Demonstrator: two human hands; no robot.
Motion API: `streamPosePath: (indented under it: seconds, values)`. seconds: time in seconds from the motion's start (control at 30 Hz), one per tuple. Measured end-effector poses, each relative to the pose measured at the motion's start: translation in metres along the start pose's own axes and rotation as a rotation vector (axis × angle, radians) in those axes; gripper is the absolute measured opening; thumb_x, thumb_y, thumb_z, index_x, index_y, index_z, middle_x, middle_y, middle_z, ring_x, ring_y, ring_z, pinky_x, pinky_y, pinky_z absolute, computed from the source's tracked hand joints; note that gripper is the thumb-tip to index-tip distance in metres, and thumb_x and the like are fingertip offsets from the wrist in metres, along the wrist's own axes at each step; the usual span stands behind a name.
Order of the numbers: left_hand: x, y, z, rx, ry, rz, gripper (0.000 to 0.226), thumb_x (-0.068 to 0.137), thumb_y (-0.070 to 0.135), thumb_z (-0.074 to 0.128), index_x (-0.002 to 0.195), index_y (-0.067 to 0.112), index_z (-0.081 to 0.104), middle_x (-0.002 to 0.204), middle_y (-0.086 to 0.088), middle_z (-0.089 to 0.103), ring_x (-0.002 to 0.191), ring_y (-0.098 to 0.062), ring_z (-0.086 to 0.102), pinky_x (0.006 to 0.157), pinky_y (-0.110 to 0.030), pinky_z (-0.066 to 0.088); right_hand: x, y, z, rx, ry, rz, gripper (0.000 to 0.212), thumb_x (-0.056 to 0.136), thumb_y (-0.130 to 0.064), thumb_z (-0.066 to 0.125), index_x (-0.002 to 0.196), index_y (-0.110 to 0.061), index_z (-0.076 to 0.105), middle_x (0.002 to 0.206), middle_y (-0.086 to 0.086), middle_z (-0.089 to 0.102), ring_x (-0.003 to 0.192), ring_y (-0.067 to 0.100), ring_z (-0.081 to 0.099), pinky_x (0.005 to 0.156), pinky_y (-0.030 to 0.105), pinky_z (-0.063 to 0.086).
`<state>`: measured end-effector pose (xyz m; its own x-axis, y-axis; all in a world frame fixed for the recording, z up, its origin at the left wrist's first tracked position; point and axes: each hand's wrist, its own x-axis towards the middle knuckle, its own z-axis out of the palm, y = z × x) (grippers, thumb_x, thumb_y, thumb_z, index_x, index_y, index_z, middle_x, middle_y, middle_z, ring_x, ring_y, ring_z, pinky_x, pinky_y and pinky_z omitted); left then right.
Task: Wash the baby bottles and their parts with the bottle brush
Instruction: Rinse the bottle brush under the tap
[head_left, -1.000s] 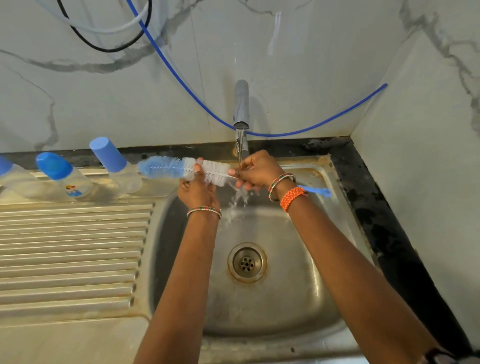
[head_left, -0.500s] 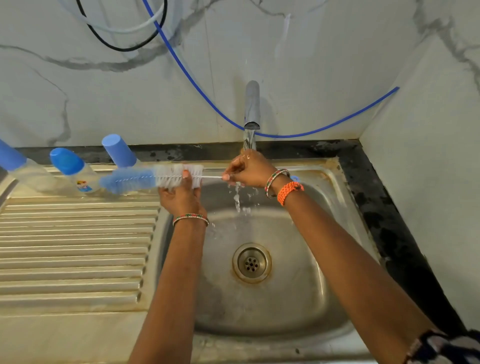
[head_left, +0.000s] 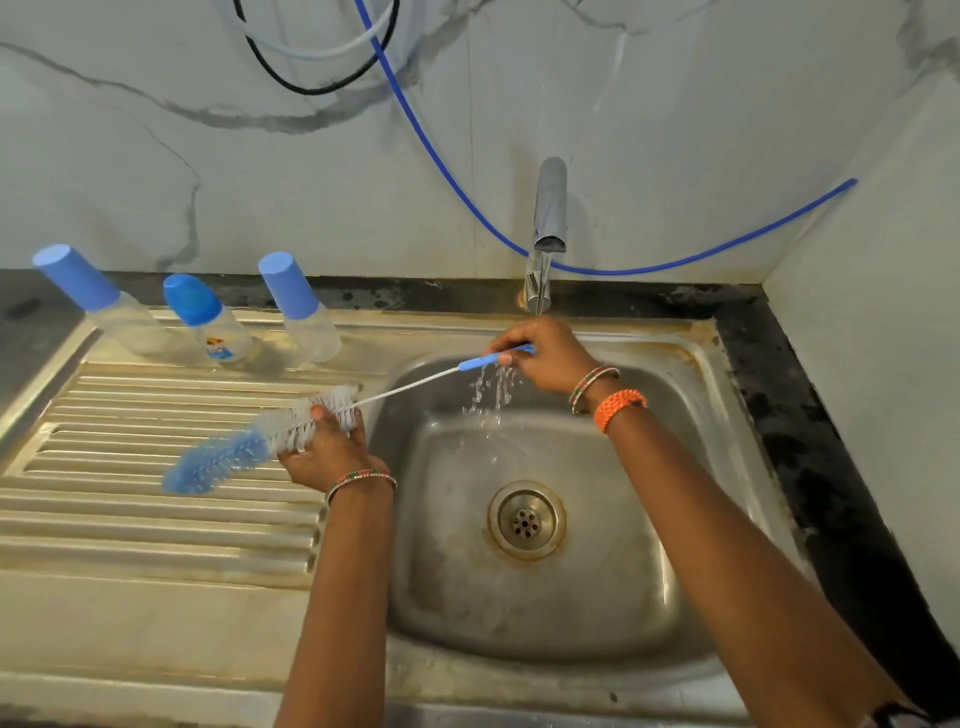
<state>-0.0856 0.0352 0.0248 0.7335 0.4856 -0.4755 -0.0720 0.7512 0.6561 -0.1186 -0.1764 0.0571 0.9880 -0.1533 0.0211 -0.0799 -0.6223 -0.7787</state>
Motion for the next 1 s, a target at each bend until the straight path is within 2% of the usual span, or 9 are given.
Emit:
streamPosePath:
  seconds: [0.17,0.23,0.33,0.47,0.63,0.73,0.83,0.93,1.0]
  values:
    - [-0.016,-0.012,0.01,0.011,-0.069,-0.005,0.042,0.086,-0.005,0.062,0.118,0.017,0.045,0.113,-0.007,0.059,0.081,-0.016,0.065,0.061,-0.032,0.058,-0.009,0.01,-0.015,0.271,0.143,0.153,0.03,0.081,0.013,0.06,0.103,-0.004,0.069,0.1,0.012,0.07,0.081,0.006,0.063,0.069,0.01,0.051]
    - [-0.029,-0.024,0.018,0.041,-0.133,-0.02,0.042,0.085,-0.009,0.061,0.118,0.013,0.047,0.115,-0.013,0.059,0.088,-0.021,0.062,0.074,-0.042,0.057,-0.014,0.017,-0.016,0.117,0.101,0.197,0.024,0.084,0.003,0.059,0.1,-0.008,0.072,0.1,0.006,0.071,0.091,0.015,0.064,0.083,0.021,0.052]
    - [-0.067,-0.053,0.026,0.271,-0.33,-0.179,0.041,0.086,-0.007,0.06,0.125,0.003,0.051,0.117,-0.017,0.059,0.098,-0.023,0.058,0.092,-0.047,0.051,-0.024,0.011,-0.005,-0.378,-0.13,0.227,0.019,0.085,-0.03,0.061,0.102,-0.03,0.068,0.102,-0.005,0.069,0.098,0.015,0.057,0.104,0.044,0.028]
    - [-0.105,-0.081,0.041,0.543,-0.586,-0.33,0.039,0.088,-0.002,0.059,0.126,0.002,0.052,0.12,-0.015,0.061,0.106,-0.027,0.06,0.095,-0.041,0.05,-0.037,0.003,0.001,-0.02,0.003,0.205,0.023,0.09,-0.019,0.059,0.112,-0.013,0.064,0.103,0.009,0.069,0.086,0.02,0.061,0.075,0.032,0.048]
    - [-0.094,-0.081,0.051,0.577,-0.743,-0.554,0.029,0.09,0.006,0.06,0.119,0.009,0.054,0.101,-0.008,0.065,0.092,-0.022,0.064,0.082,-0.035,0.053,-0.057,0.02,-0.027,-0.063,0.04,0.266,0.019,0.089,-0.026,0.059,0.106,-0.017,0.062,0.096,0.003,0.067,0.084,0.022,0.061,0.072,0.035,0.047]
    - [-0.089,-0.084,0.053,0.487,-0.748,-0.64,0.028,0.091,0.006,0.057,0.119,0.007,0.053,0.105,-0.011,0.064,0.092,-0.023,0.064,0.081,-0.035,0.055,-0.056,0.017,-0.035,0.1,0.038,0.276,0.014,0.091,-0.024,0.055,0.1,-0.017,0.063,0.078,-0.001,0.062,0.069,0.015,0.056,0.063,0.031,0.042]
    - [-0.081,-0.084,0.058,0.415,-0.674,-0.623,0.023,0.091,0.006,0.057,0.114,0.007,0.056,0.103,-0.01,0.063,0.091,-0.022,0.064,0.083,-0.035,0.054,-0.04,0.008,-0.033,0.093,0.098,0.245,0.026,0.099,-0.028,0.044,0.093,-0.013,0.065,0.064,-0.003,0.058,0.054,0.005,0.049,0.056,0.023,0.036]
    - [-0.069,-0.079,0.063,0.368,-0.59,-0.543,0.033,0.089,0.008,0.061,0.122,0.004,0.055,0.106,-0.01,0.064,0.086,-0.019,0.065,0.072,-0.027,0.057,-0.02,-0.007,-0.027,0.036,0.112,0.205,0.03,0.1,-0.023,0.045,0.076,-0.015,0.062,0.059,-0.004,0.059,0.045,-0.005,0.051,0.052,0.016,0.038]
    - [-0.067,-0.075,0.065,0.336,-0.596,-0.518,0.025,0.089,0.01,0.062,0.114,0.008,0.057,0.104,-0.009,0.065,0.08,-0.015,0.066,0.067,-0.024,0.058,-0.007,-0.014,-0.024,0.068,0.133,0.195,0.023,0.097,-0.019,0.05,0.077,-0.018,0.061,0.058,-0.005,0.058,0.044,-0.005,0.053,0.049,0.01,0.039]
